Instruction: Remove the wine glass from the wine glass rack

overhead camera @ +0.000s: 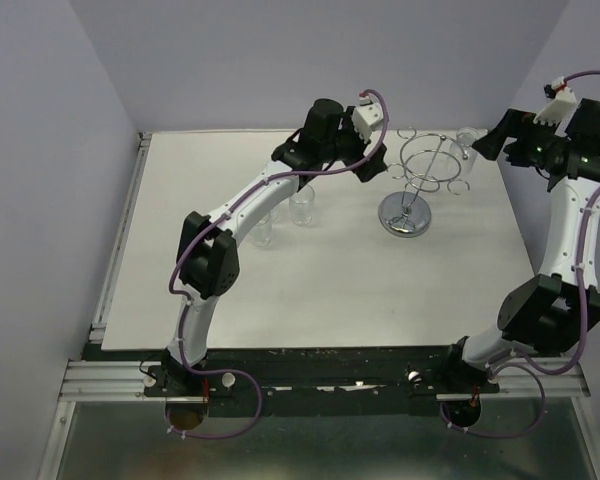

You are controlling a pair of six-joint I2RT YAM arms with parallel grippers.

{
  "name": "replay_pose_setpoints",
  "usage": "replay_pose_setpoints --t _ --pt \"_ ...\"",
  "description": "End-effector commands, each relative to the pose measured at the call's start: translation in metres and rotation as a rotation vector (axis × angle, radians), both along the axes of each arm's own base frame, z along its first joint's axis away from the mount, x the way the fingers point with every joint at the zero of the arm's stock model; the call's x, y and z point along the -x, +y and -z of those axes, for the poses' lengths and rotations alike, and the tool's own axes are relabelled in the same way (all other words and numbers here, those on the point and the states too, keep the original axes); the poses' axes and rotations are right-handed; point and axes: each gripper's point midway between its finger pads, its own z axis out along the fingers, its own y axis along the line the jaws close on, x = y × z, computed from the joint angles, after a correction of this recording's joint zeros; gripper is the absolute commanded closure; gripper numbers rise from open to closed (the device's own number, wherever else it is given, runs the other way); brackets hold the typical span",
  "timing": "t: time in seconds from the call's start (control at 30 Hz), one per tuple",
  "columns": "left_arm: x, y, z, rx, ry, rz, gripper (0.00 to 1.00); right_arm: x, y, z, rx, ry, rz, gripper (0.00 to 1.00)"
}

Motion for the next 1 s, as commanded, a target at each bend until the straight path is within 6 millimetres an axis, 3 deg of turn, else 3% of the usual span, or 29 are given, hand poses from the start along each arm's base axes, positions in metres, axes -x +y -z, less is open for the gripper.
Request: replay_pose_setpoints --t 0.0,0.2,0.37,0.6,0.97 --pt "0.006 0.017 -0.031 0.007 -0.050 0.005 0.01 -0.017 0.002 -0.008 -0.014 -0.179 -0.240 0.00" --pt "-0.001 0.031 -0.032 -0.020 -0.059 -0.021 0.01 -0.015 -0.007 -0.007 0.035 -0.359 -0.465 0.00" --pt "-0.005 0.036 -0.031 -0.044 -0.063 -0.040 0.01 -0.019 -0.010 0.010 0.161 -0.447 -0.581 0.00" --pt "-0.010 0.040 -0.024 -0.097 -0.062 -0.055 0.01 -0.042 -0.029 0.044 0.295 -0.467 -0.625 0.00" --pt "-0.018 0.043 -0.015 -0.132 -0.032 -0.091 0.01 -0.065 -0.042 0.079 0.365 -0.474 -0.661 0.00"
